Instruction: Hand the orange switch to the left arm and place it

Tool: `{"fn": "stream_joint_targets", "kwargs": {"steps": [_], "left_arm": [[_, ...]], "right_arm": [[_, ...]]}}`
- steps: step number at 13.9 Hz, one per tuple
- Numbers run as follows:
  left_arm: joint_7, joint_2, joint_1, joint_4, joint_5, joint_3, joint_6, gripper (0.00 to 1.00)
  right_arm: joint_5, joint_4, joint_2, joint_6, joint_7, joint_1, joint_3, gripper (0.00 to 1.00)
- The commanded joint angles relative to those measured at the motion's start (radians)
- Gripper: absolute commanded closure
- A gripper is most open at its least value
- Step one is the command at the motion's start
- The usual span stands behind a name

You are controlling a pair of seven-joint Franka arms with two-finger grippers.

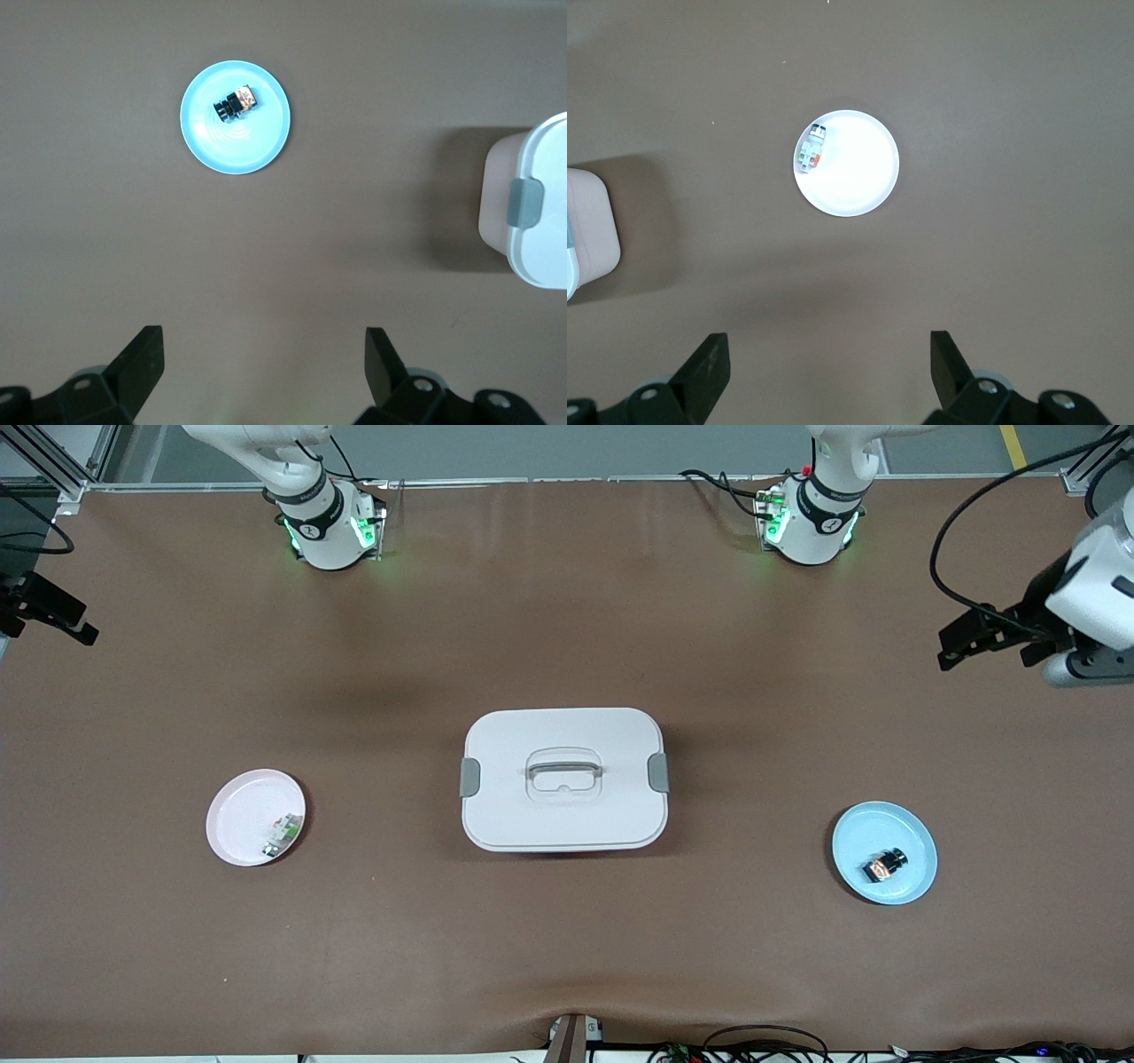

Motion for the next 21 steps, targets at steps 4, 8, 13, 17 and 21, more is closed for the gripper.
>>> {"fn": "stream_joint_targets", "kwargs": {"steps": [4,8,13,17,21], "left_arm": [[0.004,-0.169,-0.017,-0.174,0.025,0.02,0.055,0.0],[0.014,-0.162,-0.005,-0.173,0.02,0.019,0.06,0.0],[0.024,-0.12,-0.002,-0.116,0.021,0.019,0.055,0.0],[0.021,-0.114,-0.005,-0.095,0.02,0.019,0.028,0.0],[0.015,-0.112,-0.007,-0.05,0.012,0.019,-0.027,0.0]], "right_arm": [[-0.002,0.027,0.013,-0.019,-0.002,-0.014,0.017,0.0],[-0.014,0.028,0.021,-0.021,-0.001,-0.014,0.017,0.0],[-0.016,0.05,0.021,-0.068,-0.002,-0.015,0.017,0.0],[-0.007,0.068,0.022,-0.068,-0.005,-0.015,0.017,0.0],[-0.004,0.068,0.022,-0.07,-0.005,-0.015,0.017,0.0]]}}
